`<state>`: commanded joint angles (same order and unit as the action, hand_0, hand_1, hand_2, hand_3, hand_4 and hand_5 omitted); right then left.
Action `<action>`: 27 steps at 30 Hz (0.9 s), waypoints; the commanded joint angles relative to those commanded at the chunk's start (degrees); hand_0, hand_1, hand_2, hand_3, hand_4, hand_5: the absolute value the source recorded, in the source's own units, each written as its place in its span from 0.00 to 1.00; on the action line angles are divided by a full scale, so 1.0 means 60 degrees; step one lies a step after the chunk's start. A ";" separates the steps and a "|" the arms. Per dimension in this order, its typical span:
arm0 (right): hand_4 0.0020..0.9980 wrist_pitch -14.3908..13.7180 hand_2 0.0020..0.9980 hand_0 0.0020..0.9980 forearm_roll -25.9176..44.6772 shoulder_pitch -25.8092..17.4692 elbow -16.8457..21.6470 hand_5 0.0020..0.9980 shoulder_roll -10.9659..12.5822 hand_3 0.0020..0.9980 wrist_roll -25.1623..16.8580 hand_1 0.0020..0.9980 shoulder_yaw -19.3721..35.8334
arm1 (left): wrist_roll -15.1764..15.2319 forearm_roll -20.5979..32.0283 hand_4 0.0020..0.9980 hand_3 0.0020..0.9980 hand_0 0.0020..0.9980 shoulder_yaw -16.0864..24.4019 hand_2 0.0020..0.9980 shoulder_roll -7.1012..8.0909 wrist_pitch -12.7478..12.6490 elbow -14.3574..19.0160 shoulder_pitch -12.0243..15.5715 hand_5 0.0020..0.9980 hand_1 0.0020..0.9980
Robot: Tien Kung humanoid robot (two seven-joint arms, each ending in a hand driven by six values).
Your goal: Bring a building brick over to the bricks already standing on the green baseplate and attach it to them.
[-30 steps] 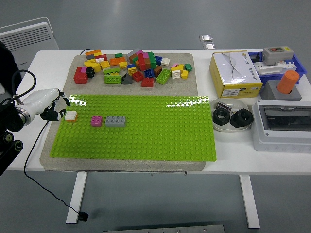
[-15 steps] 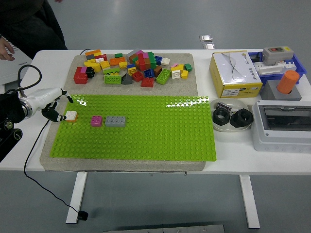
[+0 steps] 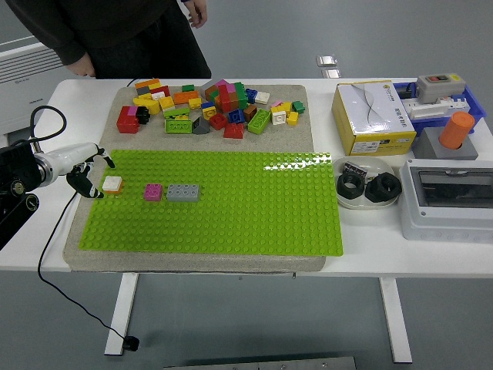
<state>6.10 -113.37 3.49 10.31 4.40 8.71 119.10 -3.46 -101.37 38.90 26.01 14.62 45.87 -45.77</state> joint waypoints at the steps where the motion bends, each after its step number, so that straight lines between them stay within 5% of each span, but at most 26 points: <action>1: 0.84 0.0004 0.67 0.61 -0.0026 0.0007 0.0000 1.00 0.0001 0.72 -0.0002 0.60 0.0018 | 0.0017 0.0030 0.83 0.72 0.26 -0.0031 0.08 -0.0031 -0.0014 -0.0067 -0.0021 0.01 0.02; 2: 0.84 0.0010 0.67 0.61 -0.0060 0.0014 0.0000 1.00 0.0001 0.72 -0.0005 0.60 0.0042 | 0.0042 0.0067 0.83 0.72 0.26 -0.0065 0.08 -0.0067 -0.0033 -0.0148 -0.0048 0.01 0.02; 3: 0.84 0.0015 0.66 0.60 -0.0088 0.0020 0.0000 1.00 0.0001 0.72 -0.0007 0.59 0.0060 | 0.0063 0.0098 0.71 0.67 0.26 -0.0088 0.07 -0.0095 -0.0051 -0.0211 -0.0069 0.00 0.02; 8: 0.84 0.0038 0.66 0.60 -0.0191 0.0044 0.0000 1.00 0.0008 0.72 -0.0018 0.59 0.0138 | 0.0148 0.0236 0.71 0.67 0.26 -0.0181 0.07 -0.0229 -0.0140 -0.0483 -0.0170 0.00 0.02; 9: 0.84 0.0043 0.66 0.61 -0.0203 0.0049 0.0000 1.00 0.0009 0.72 -0.0020 0.59 0.0150 | 0.0153 0.0254 0.63 0.62 0.26 -0.0194 0.07 -0.0253 -0.0155 -0.0524 -0.0183 0.00 0.02; 27: 0.85 0.0056 0.66 0.60 -0.0152 0.0079 0.0000 1.00 0.0012 0.72 -0.0031 0.59 0.0061 | 0.0032 0.0331 0.58 0.62 0.26 -0.0312 0.07 -0.0436 0.0028 -0.0835 -0.0148 0.00 0.02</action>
<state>6.43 -114.28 3.96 10.31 4.47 8.52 119.46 -3.26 -99.39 37.03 23.40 14.79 40.86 -46.67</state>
